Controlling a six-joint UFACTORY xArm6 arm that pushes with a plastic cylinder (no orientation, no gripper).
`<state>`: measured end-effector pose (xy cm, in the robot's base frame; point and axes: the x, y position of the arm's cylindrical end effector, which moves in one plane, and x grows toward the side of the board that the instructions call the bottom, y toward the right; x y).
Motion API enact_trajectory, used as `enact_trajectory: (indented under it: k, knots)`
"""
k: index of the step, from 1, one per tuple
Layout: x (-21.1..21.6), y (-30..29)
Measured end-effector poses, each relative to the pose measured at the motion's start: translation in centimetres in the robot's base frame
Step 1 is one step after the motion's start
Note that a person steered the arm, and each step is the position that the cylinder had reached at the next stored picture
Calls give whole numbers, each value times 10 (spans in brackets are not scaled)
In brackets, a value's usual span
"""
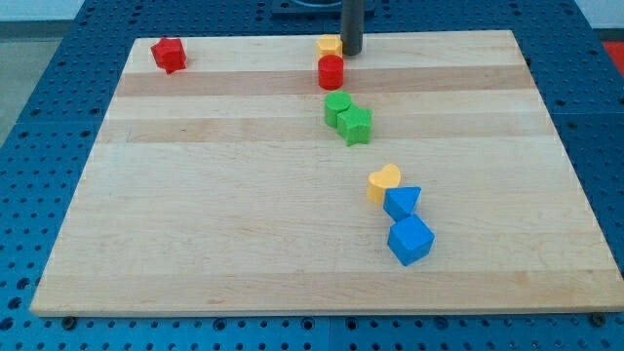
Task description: Slide green star down and left a bit
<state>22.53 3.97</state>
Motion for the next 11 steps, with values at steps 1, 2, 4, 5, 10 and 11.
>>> enact_trajectory:
  k: [1,2,4,5,10,11]
  knots:
    - [0,-8]
    - [0,-16]
    - [1,20]
    - [21,36]
    - [193,25]
    - [210,3]
